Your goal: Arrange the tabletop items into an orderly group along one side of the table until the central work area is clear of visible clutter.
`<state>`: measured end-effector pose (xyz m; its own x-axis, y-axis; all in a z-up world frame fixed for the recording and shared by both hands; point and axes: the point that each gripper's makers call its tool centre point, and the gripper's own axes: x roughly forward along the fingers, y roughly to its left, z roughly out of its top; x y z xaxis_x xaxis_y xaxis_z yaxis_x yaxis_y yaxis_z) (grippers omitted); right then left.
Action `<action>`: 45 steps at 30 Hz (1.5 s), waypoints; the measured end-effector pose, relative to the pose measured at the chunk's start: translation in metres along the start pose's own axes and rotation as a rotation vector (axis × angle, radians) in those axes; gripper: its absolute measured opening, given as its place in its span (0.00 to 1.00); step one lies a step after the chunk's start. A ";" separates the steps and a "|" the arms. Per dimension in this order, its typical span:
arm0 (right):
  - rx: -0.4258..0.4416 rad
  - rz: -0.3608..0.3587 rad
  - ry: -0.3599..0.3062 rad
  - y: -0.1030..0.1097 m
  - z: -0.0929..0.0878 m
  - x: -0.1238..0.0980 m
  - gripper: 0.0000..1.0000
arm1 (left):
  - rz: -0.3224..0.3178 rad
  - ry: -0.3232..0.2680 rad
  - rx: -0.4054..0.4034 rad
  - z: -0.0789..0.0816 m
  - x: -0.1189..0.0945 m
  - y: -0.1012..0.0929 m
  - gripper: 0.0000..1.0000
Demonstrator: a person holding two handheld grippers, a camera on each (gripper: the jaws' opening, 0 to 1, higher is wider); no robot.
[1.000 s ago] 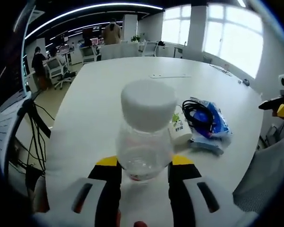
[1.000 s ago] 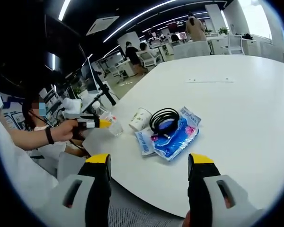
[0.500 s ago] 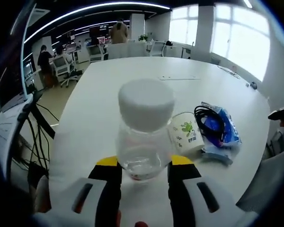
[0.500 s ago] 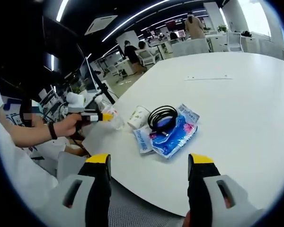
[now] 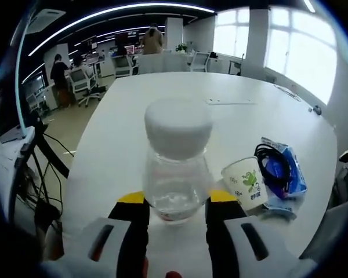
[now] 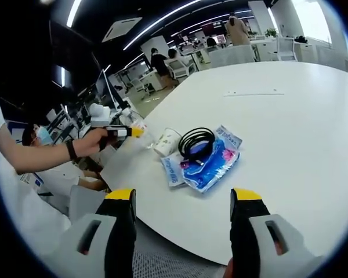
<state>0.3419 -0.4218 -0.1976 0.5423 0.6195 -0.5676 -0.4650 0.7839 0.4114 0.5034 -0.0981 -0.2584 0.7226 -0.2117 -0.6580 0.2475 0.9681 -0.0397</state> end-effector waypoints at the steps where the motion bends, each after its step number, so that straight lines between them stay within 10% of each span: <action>1: 0.001 -0.001 0.000 -0.001 0.001 0.000 0.65 | -0.001 0.000 0.001 0.001 0.001 0.000 0.37; 45: -0.012 -0.006 0.002 0.002 0.009 0.002 0.65 | 0.019 -0.012 -0.035 0.019 0.019 0.009 0.38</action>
<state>0.3481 -0.4189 -0.1913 0.5433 0.6147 -0.5718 -0.4703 0.7870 0.3993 0.5315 -0.0964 -0.2572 0.7350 -0.1948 -0.6495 0.2115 0.9759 -0.0534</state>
